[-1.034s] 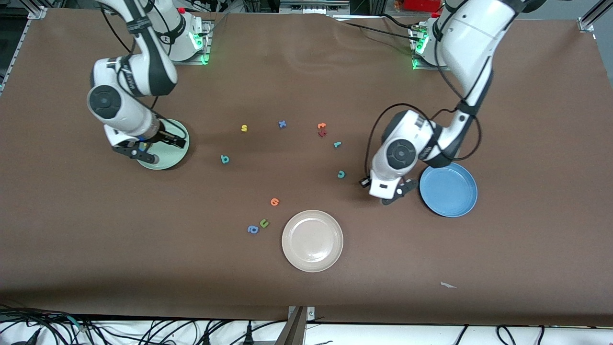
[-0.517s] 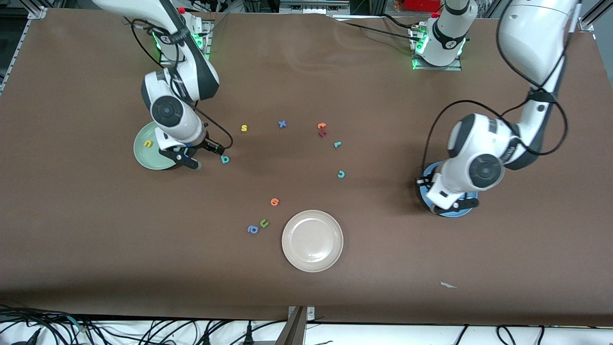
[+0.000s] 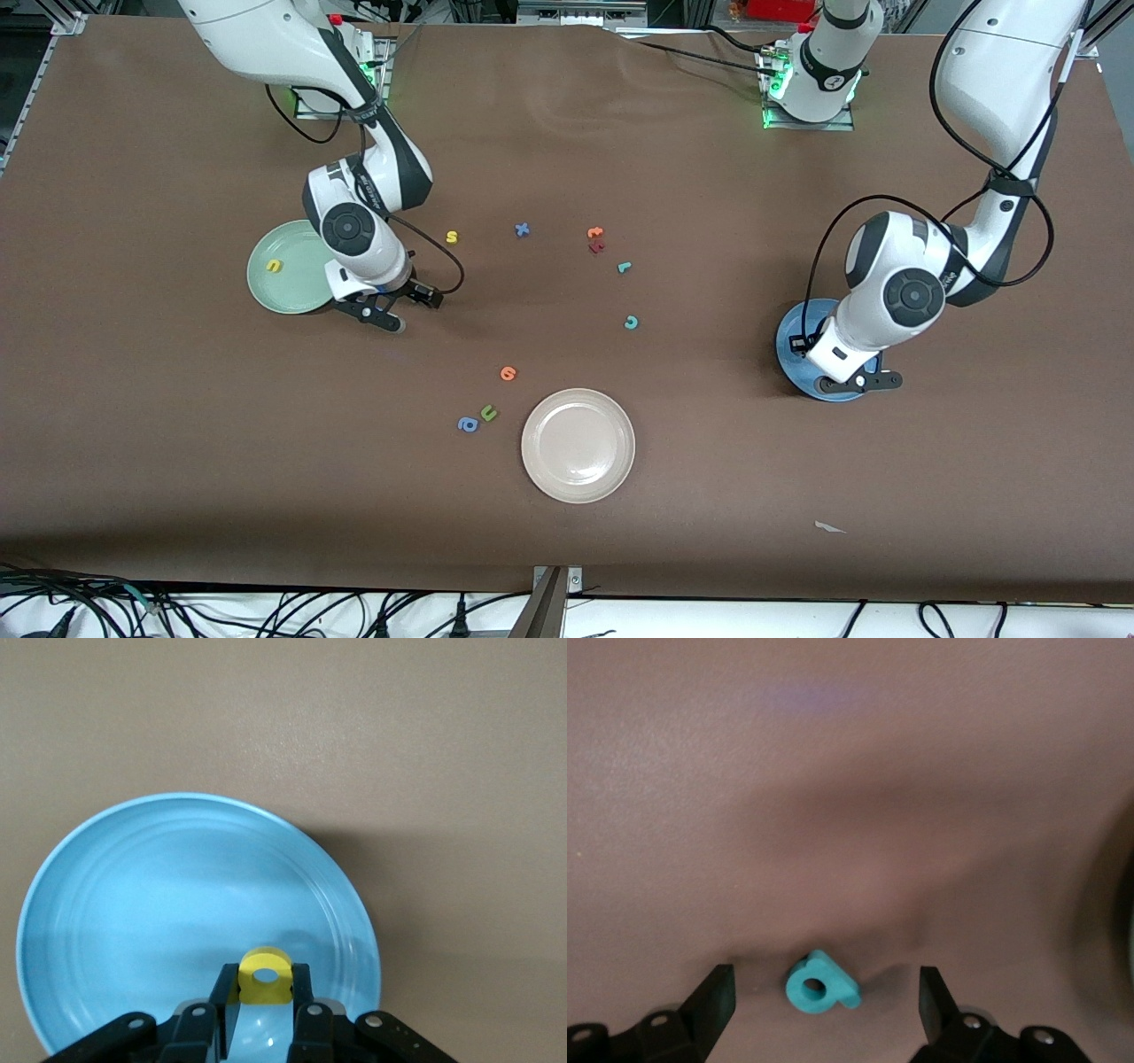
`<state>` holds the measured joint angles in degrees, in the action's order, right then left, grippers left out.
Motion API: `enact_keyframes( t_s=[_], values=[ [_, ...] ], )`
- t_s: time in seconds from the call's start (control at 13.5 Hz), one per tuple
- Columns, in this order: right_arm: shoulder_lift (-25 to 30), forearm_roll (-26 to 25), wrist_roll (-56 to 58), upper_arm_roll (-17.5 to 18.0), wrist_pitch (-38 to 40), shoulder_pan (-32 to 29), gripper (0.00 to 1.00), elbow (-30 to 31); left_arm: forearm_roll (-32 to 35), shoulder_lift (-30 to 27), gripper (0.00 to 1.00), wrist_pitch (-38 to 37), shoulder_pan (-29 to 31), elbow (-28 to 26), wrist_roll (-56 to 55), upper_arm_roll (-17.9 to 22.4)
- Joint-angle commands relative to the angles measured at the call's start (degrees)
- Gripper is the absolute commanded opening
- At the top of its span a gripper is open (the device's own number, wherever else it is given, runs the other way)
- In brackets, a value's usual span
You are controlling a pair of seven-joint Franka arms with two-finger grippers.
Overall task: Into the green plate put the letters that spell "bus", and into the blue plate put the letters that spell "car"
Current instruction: 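Release the yellow letter on the blue plate while the right gripper grasps teal q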
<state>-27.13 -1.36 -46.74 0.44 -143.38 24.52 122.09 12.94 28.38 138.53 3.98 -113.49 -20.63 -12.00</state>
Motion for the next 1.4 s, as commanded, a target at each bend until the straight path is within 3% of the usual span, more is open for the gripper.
enact_keyframes(
  t_s=[0.0, 0.07, 0.3, 0.44, 0.66, 0.81, 0.96, 1.33],
  values=[
    [-0.6, 0.7, -0.1, 0.4, -0.1, -0.1, 0.81, -1.1, 2.4, -4.3, 0.70, 6.1, 2.6, -7.2, 1.6, -0.7],
    [-0.6, 0.7, -0.1, 0.4, 0.0, -0.1, 0.77, -1.1, 2.4, -4.3, 1.00, 5.8, 2.4, -6.7, 1.4, -0.8],
    [-0.9, 0.7, 0.2, 0.4, 0.2, -0.1, 0.51, -1.1, 1.6, -4.5, 1.00, 1.5, 2.1, -4.9, 0.4, -2.7],
    [-0.8, 0.7, 0.2, 0.4, 0.3, 0.0, 0.43, -1.0, 0.7, -4.5, 1.00, 1.4, 2.1, -4.7, -7.3, -6.5],
    [-0.9, 0.7, 0.3, 0.4, 0.3, 0.0, 0.41, -0.9, 0.9, -3.5, 1.00, 1.6, 0.3, -4.1, -21.0, -12.9],
    [-0.9, 0.7, 0.5, 0.4, 0.4, 0.0, 0.27, -1.0, 1.2, -1.1, 1.00, 1.9, -5.4, -2.3, -30.5, -13.0],
    [-0.8, 0.7, 0.7, 0.4, 0.6, 0.0, 0.15, -1.0, 1.3, 3.5, 1.00, 1.8, -9.2, 2.9, -39.3, -13.0],
    [1.3, 0.7, 1.0, 0.3, 5.5, -0.1, 0.13, -1.8, 1.6, 10.8, 0.99, 1.8, -15.2, 9.8, -50.8, -12.2]
  ],
)
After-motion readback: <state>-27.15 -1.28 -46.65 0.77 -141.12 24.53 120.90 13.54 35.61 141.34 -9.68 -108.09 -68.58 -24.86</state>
